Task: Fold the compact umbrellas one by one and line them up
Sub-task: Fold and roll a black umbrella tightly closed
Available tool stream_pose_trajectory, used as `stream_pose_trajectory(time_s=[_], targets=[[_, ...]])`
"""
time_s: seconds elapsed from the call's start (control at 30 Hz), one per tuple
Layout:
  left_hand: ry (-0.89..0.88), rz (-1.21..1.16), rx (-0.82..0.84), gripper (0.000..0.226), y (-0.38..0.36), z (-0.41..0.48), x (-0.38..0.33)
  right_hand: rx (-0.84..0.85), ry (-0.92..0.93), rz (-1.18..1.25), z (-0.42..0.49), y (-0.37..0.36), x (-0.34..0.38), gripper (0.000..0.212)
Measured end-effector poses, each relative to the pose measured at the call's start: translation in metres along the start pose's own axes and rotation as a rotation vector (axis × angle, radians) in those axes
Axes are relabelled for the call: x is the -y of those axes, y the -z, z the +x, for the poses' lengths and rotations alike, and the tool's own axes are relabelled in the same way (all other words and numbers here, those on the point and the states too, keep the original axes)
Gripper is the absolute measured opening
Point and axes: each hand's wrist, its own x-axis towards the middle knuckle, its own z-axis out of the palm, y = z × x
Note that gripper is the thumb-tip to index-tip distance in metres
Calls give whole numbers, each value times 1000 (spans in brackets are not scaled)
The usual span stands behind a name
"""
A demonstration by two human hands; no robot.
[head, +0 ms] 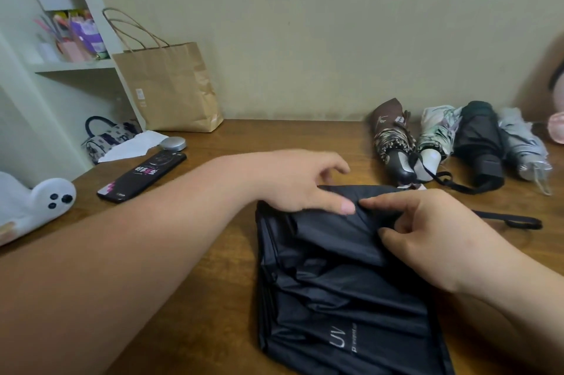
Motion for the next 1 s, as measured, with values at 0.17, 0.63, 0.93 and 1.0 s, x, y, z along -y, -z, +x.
stream_pose_trajectory(time_s=[0.17, 0.63, 0.93, 1.0], targets=[[0, 113, 197, 67, -21, 18, 4, 170, 25, -157, -1, 13, -2, 63], [-19, -30, 85, 48, -35, 3, 1, 71, 77, -474, 23, 49, -54, 45], [-10, -93, 33, 45, -20, -8, -22, -53, 229, 71, 6, 77, -49, 34], [-11, -156, 38, 47, -22, -11, -21, -84, 248, 146, 2, 80, -44, 35]])
